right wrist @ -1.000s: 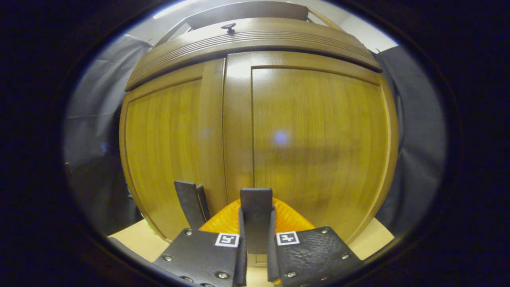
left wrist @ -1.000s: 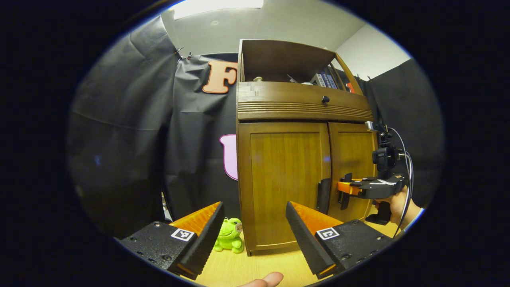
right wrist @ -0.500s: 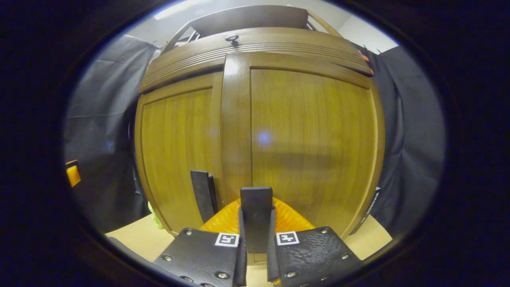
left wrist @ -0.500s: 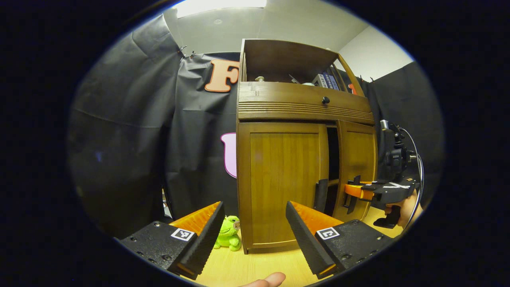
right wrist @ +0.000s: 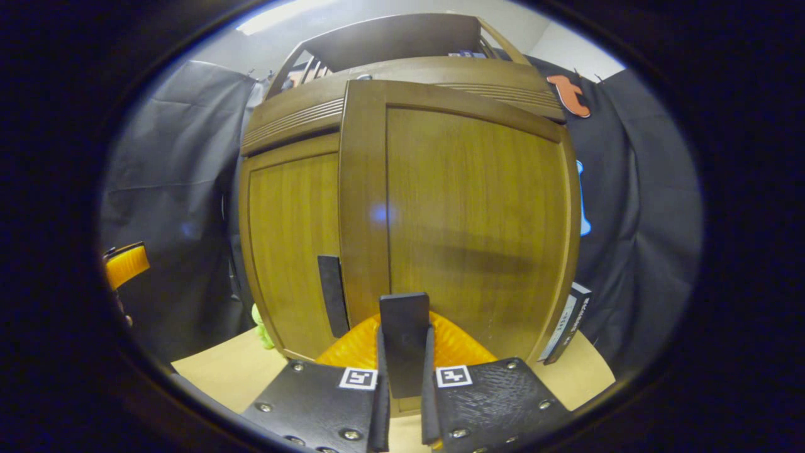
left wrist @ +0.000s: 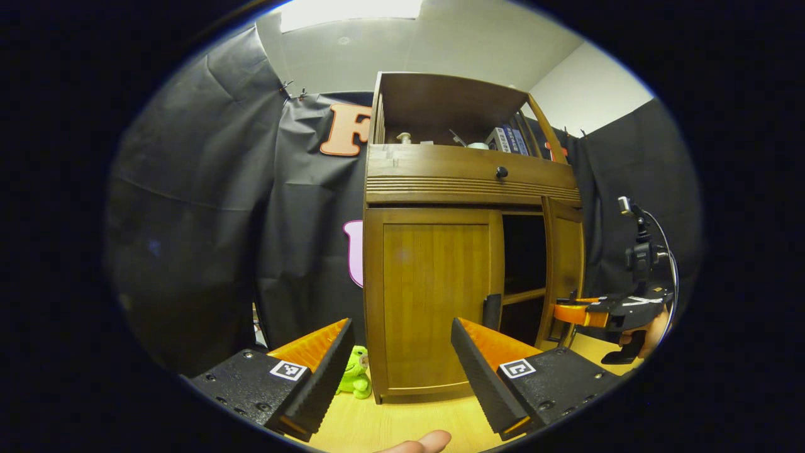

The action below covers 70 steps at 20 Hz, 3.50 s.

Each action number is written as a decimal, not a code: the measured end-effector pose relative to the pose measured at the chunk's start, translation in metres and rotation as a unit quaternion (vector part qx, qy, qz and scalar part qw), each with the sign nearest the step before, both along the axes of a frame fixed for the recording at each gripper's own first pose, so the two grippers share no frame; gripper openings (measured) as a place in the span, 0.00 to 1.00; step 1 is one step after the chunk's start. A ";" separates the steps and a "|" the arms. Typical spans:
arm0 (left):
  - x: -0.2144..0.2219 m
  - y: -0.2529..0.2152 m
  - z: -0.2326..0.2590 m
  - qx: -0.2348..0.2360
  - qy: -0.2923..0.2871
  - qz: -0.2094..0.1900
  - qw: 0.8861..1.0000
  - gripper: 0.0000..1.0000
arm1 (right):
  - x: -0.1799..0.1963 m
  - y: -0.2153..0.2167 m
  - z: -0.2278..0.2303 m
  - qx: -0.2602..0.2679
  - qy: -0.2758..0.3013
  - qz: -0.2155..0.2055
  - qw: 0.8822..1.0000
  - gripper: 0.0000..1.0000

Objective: Open the right door of the double-door shoe cabinet with the right hand, and open the left door with the left hand.

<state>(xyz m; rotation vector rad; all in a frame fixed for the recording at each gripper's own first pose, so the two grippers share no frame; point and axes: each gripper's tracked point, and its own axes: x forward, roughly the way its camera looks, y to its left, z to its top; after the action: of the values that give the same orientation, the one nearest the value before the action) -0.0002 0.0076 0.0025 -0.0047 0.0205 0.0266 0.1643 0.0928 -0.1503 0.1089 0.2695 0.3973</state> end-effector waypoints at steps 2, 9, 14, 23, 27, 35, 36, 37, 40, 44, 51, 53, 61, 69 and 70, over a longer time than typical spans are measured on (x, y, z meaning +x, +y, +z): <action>-0.001 -0.003 0.001 -0.001 -0.001 -0.001 1.000 0.96 | -0.007 -0.008 0.001 0.001 0.000 0.005 1.000 0.20; 0.000 -0.011 -0.001 0.001 0.000 -0.001 1.000 0.95 | -0.027 -0.036 0.005 0.009 -0.001 0.022 1.000 0.19; 0.003 -0.020 -0.011 -0.005 0.012 -0.003 1.000 0.95 | -0.037 -0.058 0.003 0.018 -0.005 0.024 1.000 0.19; 0.004 -0.043 -0.025 -0.007 0.021 -0.027 0.999 0.96 | -0.053 -0.096 0.007 0.023 -0.004 -0.004 1.000 0.19; 0.004 -0.058 -0.022 -0.009 0.019 -0.040 0.999 0.96 | -0.059 -0.117 0.006 0.018 -0.001 -0.020 1.000 0.19; 0.009 -0.084 -0.024 -0.003 0.010 -0.053 0.999 0.95 | -0.064 -0.182 0.001 0.021 -0.003 -0.077 0.997 0.18; 0.011 -0.089 -0.026 -0.001 0.009 -0.055 0.998 0.96 | -0.063 -0.195 -0.002 0.011 -0.002 -0.091 0.996 0.18; 0.015 -0.093 -0.027 0.001 0.009 -0.057 0.998 0.96 | -0.062 -0.209 -0.005 0.000 -0.005 -0.104 0.995 0.18; 0.022 -0.109 -0.037 0.004 0.014 -0.065 0.998 0.95 | -0.058 -0.247 -0.012 -0.019 -0.008 -0.131 0.991 0.11; 0.040 -0.128 -0.047 -0.003 0.020 -0.074 0.997 0.95 | -0.056 -0.275 -0.017 -0.004 -0.019 -0.123 0.992 0.12; 0.097 -0.153 -0.085 -0.030 0.037 -0.078 0.996 0.96 | -0.071 -0.334 -0.009 -0.045 -0.040 -0.177 0.982 0.74; 0.112 -0.158 -0.102 -0.031 0.055 -0.079 0.995 0.95 | -0.085 -0.347 0.006 -0.064 -0.058 -0.198 0.976 0.87; 0.156 -0.158 -0.110 -0.006 0.048 -0.061 0.997 0.94 | -0.148 -0.346 0.076 -0.056 -0.125 -0.235 0.962 0.98; 0.209 -0.159 -0.129 0.018 0.078 -0.049 0.996 0.75 | -0.193 -0.293 0.120 -0.039 -0.156 -0.196 0.967 0.98; 0.202 -0.157 -0.137 0.009 0.102 -0.050 0.993 0.64 | -0.197 -0.288 0.124 -0.039 -0.159 -0.191 0.968 0.98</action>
<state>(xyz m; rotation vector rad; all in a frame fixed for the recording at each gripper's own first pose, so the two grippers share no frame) 0.2020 -0.1498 -0.1342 0.0179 0.2249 -0.0728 -0.0323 -0.1949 -0.0265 0.0161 -0.0561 0.0169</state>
